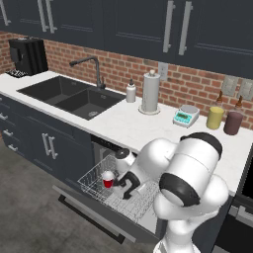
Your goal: Pick up the cup and bowl from the counter, place them in the dishwasher, and close the dishwasher door.
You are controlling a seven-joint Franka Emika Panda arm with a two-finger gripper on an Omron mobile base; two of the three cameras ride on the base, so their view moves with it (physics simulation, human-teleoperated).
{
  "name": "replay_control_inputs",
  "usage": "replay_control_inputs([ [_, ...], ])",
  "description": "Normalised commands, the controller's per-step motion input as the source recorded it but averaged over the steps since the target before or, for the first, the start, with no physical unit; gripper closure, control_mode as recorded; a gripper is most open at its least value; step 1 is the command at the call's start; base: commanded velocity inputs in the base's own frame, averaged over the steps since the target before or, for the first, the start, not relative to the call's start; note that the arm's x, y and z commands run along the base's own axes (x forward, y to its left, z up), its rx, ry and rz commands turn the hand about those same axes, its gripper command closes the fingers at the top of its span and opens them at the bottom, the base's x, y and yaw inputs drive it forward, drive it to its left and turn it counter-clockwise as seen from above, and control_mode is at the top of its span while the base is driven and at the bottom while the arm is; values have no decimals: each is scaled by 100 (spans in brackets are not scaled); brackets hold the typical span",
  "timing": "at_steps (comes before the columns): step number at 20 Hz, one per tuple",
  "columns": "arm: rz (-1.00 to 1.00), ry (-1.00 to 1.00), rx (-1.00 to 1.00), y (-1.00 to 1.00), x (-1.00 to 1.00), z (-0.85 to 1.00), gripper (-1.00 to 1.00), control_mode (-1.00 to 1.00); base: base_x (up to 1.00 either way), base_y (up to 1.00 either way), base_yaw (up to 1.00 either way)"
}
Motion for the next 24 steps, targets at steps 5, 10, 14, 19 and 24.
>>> replay_control_inputs([
  [5, 0, 5, -3, 0, 32, -32, 100, -100, 0, 0, 0],
  [10, 0, 2, -7, 0, 29, -38, 100, -100, 0, 0, 0],
  [14, 0, 1, -8, 2, 31, -40, 100, -100, 0, 0, 0],
  [19, 0, 0, -9, 11, 30, -39, 100, -100, 0, 0, 0],
  [24, 0, -2, -21, 42, 3, -52, 100, -100, 0, 0, 0],
])
